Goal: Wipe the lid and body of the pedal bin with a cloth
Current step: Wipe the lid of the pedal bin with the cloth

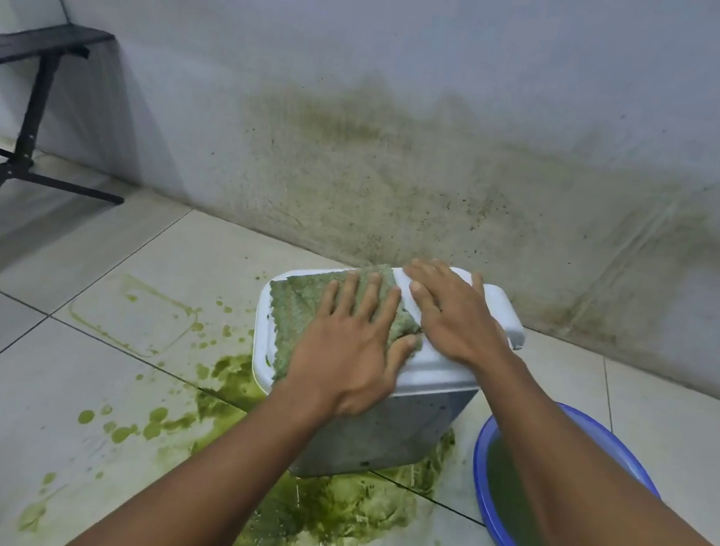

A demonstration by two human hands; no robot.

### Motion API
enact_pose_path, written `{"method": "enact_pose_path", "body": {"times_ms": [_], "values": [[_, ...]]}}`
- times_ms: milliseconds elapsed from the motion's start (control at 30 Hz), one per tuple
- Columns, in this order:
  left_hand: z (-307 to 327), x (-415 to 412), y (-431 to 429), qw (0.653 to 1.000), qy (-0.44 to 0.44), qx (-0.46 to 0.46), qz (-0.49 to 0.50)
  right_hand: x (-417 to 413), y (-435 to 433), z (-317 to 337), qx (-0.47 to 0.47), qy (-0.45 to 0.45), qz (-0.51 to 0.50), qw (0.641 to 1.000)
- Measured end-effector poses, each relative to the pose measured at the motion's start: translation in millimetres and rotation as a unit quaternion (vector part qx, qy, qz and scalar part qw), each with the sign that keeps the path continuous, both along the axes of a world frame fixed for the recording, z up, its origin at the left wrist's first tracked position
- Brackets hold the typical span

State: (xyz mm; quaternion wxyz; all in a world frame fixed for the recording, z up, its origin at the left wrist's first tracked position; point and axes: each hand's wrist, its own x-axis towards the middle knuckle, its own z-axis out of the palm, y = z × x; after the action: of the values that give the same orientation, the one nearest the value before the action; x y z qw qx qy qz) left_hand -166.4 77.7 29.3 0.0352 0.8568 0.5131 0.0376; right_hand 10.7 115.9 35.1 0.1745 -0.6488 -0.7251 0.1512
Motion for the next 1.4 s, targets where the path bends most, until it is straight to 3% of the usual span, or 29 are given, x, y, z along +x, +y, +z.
{"method": "enact_pose_path", "body": {"times_ms": [267, 400, 533, 733, 800, 900, 1000, 1133, 1267, 1400], "values": [[-13.4, -22.2, 0.3, 0.991, 0.045, 0.077, -0.097, 8.9, 0.9, -2.6, -0.002, -0.044, 0.039, 0.998], [-15.6, -60.2, -1.1, 0.988, -0.023, 0.1, -0.113, 12.3, 0.5, -2.4, -0.008, -0.074, 0.055, 0.996], [-16.5, -106.7, -0.6, 0.99, -0.104, 0.037, -0.085, 12.3, 1.5, -1.8, -0.012, -0.089, 0.062, 0.994], [-18.7, -114.5, -4.7, 0.981, -0.183, -0.007, -0.071, 12.9, 2.5, -0.7, -0.019, -0.088, 0.063, 0.994], [-20.5, -106.8, -6.3, 0.985, -0.166, 0.004, -0.049, 9.7, 2.2, -1.7, -0.021, -0.095, 0.06, 0.993], [-13.4, -70.0, -4.0, 0.997, -0.067, 0.043, -0.026, 6.0, 2.2, -1.7, -0.019, -0.098, 0.056, 0.993], [2.0, -36.4, 11.9, 0.999, 0.004, -0.002, -0.053, 5.2, 0.9, -3.1, -0.009, -0.092, 0.051, 0.994], [13.9, -37.3, 53.9, 0.997, -0.029, -0.076, -0.008, 0.3, -3.1, -7.4, 0.019, -0.076, 0.024, 0.997], [16.1, -43.2, 69.6, 0.995, -0.011, -0.07, 0.072, -19.9, -24.0, -4.8, 0.055, -0.067, -0.05, 0.995], [15.8, -45.5, 58.3, 0.994, -0.014, -0.06, 0.088, -39.1, -38.0, -18.2, 0.049, -0.083, -0.038, 0.995]]}}
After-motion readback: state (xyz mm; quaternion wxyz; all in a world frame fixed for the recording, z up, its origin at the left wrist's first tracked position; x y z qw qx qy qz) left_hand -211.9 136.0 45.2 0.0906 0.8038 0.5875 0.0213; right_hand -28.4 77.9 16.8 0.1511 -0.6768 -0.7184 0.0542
